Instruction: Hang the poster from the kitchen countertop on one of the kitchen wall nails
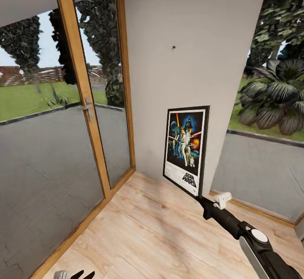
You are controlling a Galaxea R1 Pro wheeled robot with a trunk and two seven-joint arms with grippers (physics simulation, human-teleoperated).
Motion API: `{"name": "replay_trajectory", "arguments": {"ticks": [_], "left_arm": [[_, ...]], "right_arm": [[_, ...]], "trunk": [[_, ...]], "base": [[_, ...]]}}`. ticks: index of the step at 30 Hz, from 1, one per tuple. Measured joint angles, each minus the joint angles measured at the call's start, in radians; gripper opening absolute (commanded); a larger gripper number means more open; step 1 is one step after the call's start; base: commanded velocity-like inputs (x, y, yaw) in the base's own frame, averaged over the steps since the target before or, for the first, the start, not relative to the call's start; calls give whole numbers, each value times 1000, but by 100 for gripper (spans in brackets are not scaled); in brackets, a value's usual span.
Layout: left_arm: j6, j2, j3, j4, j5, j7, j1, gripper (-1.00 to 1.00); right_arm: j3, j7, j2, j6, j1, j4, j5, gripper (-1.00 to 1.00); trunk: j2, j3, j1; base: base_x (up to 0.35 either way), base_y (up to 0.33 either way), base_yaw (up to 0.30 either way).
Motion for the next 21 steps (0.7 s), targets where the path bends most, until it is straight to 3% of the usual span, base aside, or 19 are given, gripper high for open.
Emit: {"name": "replay_trajectory", "arguments": {"ticks": [21], "left_arm": [[0,0,1,0,0,0,0,100]], "right_arm": [[0,0,0,0,0,1,0,-100]], "trunk": [[0,0,0]], "base": [[195,255,-12]]}}
